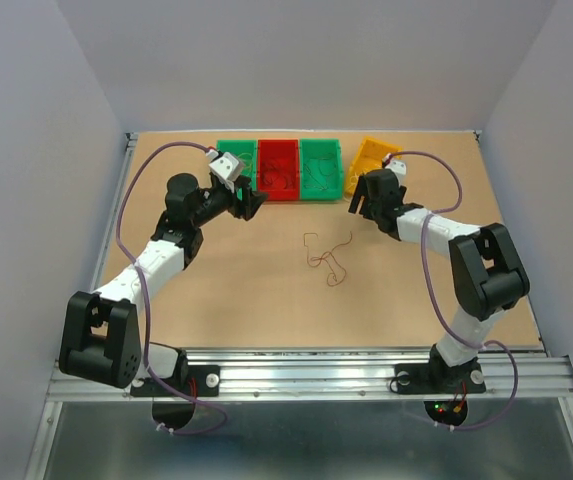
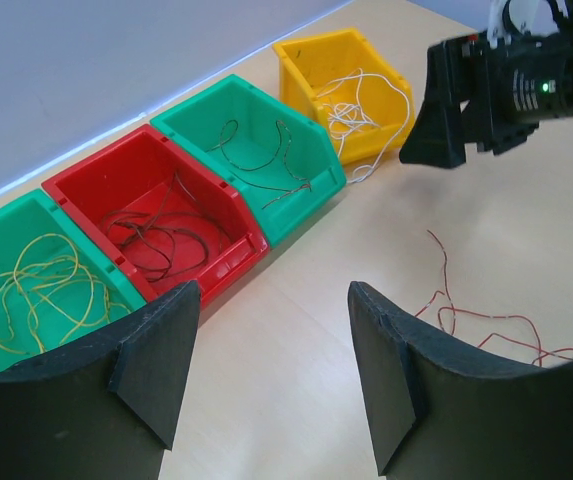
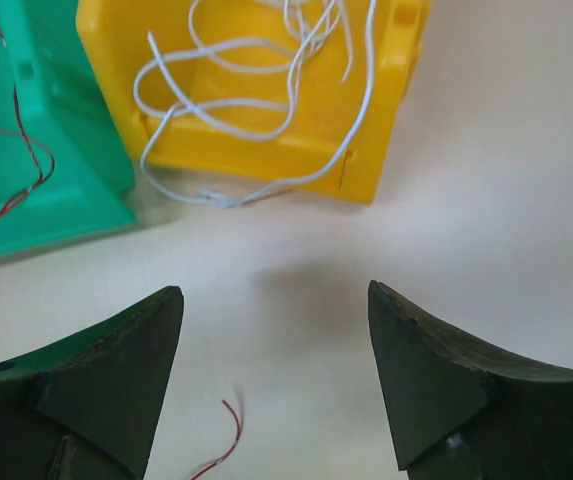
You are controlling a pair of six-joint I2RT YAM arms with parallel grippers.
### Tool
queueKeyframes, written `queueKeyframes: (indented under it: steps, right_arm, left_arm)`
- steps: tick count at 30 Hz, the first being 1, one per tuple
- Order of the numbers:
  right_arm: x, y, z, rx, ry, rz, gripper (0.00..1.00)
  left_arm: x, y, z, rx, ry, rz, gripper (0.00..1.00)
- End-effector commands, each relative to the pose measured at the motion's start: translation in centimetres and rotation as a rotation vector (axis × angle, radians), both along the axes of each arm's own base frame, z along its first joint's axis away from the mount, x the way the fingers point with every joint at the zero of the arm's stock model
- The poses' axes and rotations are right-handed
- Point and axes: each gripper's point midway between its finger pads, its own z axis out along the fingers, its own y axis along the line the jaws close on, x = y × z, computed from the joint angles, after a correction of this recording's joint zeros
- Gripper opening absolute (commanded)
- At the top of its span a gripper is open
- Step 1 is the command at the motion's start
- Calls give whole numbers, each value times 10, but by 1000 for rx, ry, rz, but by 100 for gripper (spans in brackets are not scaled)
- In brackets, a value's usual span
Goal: Untangle the cables
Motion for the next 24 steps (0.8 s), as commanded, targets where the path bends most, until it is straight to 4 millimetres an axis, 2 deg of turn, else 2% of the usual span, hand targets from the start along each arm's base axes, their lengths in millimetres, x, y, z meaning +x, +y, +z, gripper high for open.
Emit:
queueKeyframes:
  steps: [1, 2, 3, 4, 6, 7, 9, 10, 13, 23, 24]
  right_arm:
    - [2, 16, 18, 129, -145, -15, 79]
    - [1, 16, 13, 147, -157, -23, 79]
    - [8, 20, 20, 197, -226, -32, 78]
    - [3, 15, 9, 203, -232, -54, 78]
    - [11, 15, 14, 231, -292, -80, 78]
    - [13, 14, 4, 224, -280, -94, 78]
    - [22, 14, 2, 222, -290, -115, 78]
    - [25, 15, -8, 222, -278, -122, 78]
    - [34, 19, -7, 241, -308, -116, 76]
    - [55, 25, -28, 243, -313, -132, 69]
    - [56, 25, -35, 240, -304, -137, 68]
  left_arm:
    - [1, 0, 31, -16, -91, -5, 72]
    - [2, 0, 29, -14, -87, -4, 72]
    - [2, -1, 29, -14, -87, -5, 72]
    - [2, 0, 29, -14, -87, -4, 72]
    - [2, 0, 28, -13, -85, -4, 72]
    - [3, 0, 27, -13, -84, -2, 71]
    - [3, 0, 27, -12, -85, -2, 72]
    - [2, -1, 28, -12, -86, -4, 72]
    - [3, -1, 27, -11, -84, -5, 72]
    - [3, -2, 25, -10, -80, -11, 72]
    - [3, -2, 25, -10, -80, -10, 72]
